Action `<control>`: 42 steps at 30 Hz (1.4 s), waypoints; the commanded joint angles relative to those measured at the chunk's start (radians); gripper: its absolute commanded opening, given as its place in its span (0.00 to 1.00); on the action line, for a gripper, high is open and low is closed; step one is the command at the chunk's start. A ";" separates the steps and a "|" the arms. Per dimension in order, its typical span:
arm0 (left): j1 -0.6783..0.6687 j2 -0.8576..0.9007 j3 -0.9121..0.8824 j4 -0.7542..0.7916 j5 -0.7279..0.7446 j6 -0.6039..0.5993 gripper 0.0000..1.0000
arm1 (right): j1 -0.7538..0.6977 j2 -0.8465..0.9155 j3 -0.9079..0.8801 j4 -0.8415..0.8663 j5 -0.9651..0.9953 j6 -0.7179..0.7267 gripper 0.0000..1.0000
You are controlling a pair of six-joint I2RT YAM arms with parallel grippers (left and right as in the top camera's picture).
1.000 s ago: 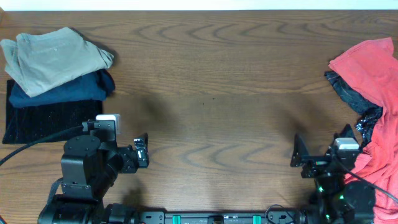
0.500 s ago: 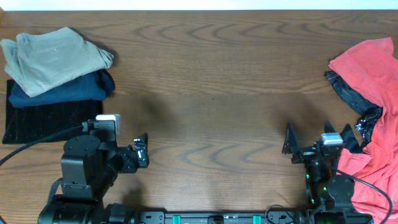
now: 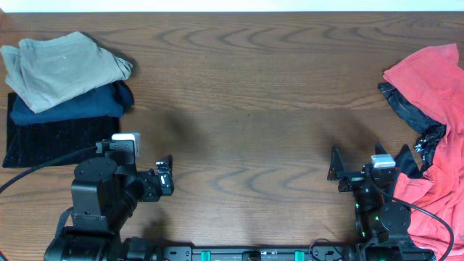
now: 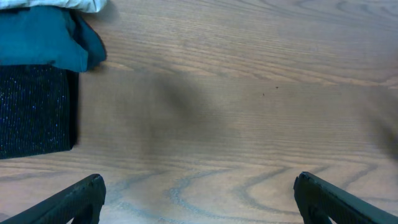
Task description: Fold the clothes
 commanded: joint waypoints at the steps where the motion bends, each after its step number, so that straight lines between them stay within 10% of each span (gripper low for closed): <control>1: 0.001 0.000 0.000 -0.002 -0.012 -0.002 0.98 | 0.009 -0.006 -0.002 -0.004 -0.009 -0.014 0.99; 30: 0.038 -0.075 -0.014 -0.039 -0.032 0.006 0.98 | 0.009 -0.006 -0.002 -0.004 -0.009 -0.014 0.99; 42: 0.095 -0.414 -0.439 0.196 -0.109 0.005 0.98 | 0.009 -0.006 -0.002 -0.003 -0.009 -0.014 0.99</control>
